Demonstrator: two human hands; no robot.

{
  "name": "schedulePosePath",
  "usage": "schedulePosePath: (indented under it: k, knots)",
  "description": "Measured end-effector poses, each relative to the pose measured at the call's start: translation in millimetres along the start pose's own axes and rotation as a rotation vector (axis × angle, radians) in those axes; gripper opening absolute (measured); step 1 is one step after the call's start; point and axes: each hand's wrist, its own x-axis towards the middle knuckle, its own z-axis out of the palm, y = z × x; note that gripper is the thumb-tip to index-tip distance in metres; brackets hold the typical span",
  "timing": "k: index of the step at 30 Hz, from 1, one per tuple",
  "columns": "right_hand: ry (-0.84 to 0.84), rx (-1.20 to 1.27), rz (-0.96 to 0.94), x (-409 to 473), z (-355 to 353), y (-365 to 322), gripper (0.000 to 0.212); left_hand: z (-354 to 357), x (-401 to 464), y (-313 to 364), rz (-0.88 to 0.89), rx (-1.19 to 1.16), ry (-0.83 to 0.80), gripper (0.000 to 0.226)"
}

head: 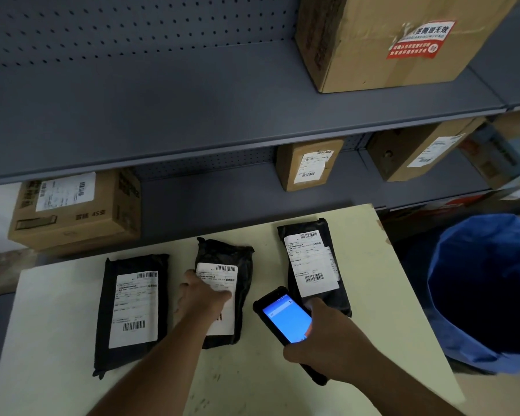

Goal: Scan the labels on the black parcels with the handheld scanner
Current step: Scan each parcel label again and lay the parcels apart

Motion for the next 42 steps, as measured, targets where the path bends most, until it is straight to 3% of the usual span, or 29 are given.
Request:
schedulePosePath:
  k: [4,8,10,14,18,22,27,34,42]
  knots:
    - [0.006,0.032,0.006,-3,-2,1,0.047,-8,-2,-4,-0.007,-0.083,-0.033,0.082]
    - [0.017,0.016,-0.010,-7,0,-2,0.050,-21,-5,-5,-0.025,-0.165,-0.110,0.030]
    - [0.025,0.002,-0.025,-10,2,-5,0.052,-28,-6,-6,-0.029,-0.196,-0.157,0.018]
    - [0.042,-0.011,-0.045,-17,7,-13,0.057,-42,-11,-7,-0.020,-0.253,-0.197,0.019]
    - [0.045,-0.028,-0.079,-26,12,-24,0.046,-62,-17,-12,-0.007,-0.371,-0.168,0.038]
    - [0.037,-0.065,-0.106,-38,19,-39,0.044,-92,-25,-20,0.006,-0.527,-0.149,0.043]
    - [-0.008,-0.139,-0.128,-50,31,-59,0.050,-131,-40,-24,0.057,-0.642,-0.127,0.022]
    - [-0.007,-0.220,-0.200,-69,46,-100,0.053,-180,-55,-43,0.082,-0.712,-0.015,0.039]
    - [-0.021,-0.225,-0.268,-83,53,-129,0.048,-208,-59,-52,0.111,-0.811,0.031,0.036]
